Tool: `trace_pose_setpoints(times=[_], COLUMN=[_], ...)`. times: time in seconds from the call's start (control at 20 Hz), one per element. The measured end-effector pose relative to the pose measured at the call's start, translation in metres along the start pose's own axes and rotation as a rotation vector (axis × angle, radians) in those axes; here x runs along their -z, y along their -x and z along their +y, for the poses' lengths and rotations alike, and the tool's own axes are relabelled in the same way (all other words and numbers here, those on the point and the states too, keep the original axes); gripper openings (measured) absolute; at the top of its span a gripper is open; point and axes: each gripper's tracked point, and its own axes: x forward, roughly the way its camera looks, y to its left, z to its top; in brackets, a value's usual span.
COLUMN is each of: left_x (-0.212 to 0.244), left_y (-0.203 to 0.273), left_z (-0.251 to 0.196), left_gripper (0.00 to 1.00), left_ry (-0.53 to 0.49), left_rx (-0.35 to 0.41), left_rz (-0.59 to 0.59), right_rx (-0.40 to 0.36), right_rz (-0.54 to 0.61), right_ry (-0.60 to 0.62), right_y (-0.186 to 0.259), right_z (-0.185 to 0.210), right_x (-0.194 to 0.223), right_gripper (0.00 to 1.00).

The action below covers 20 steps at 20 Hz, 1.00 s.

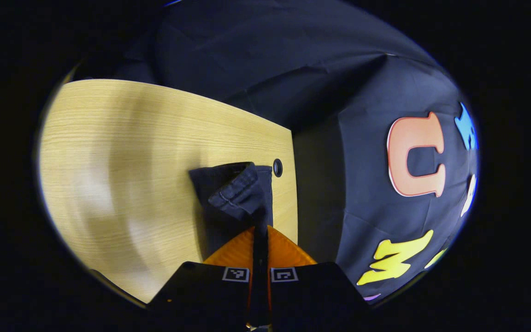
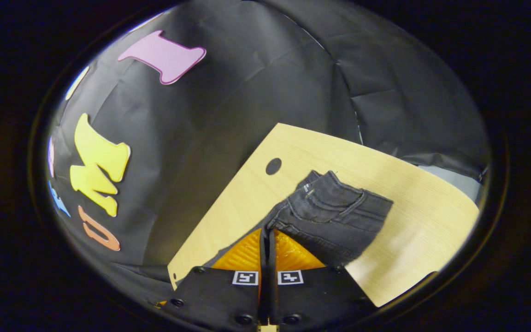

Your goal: Grasp the waist and the cuffs of the jeans and fold them to make the two legs overlap; first hold the waist and fold one-third of the jeans toward the cuffs, then hold the cuffs and fold the remaining one-third in the same direction to finish folding.

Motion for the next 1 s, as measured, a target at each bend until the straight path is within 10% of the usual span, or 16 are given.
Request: trace_pose_setpoints(times=[0.45, 0.85, 0.95, 1.0], left_x=[0.006, 0.010, 0.013, 0.015], left_y=[-0.134, -0.158, -0.160, -0.160], left_z=[-0.019, 0.010, -0.001, -0.012], left_gripper=[0.03, 0.04, 0.09, 0.28], left_ry=[-0.125, -0.141, -0.168, -0.178], left_rx=[-0.107, -0.168, -0.130, -0.094], left_rz=[-0.001, 0.006, 0.008, 0.012], right_rx=[0.097, 0.127, 0.119, 0.098], right_rz=[0.003, 0.020, 0.031, 0.041], right_ry=[0.038, -0.001, -0.022, -0.035], right_y=[-0.118, -0.140, -0.144, -0.144], right_z=[-0.009, -0.022, -0.021, -0.015], right_x=[-0.008, 0.001, 0.003, 0.005], right_gripper=[0.01, 0.01, 0.08, 0.24])
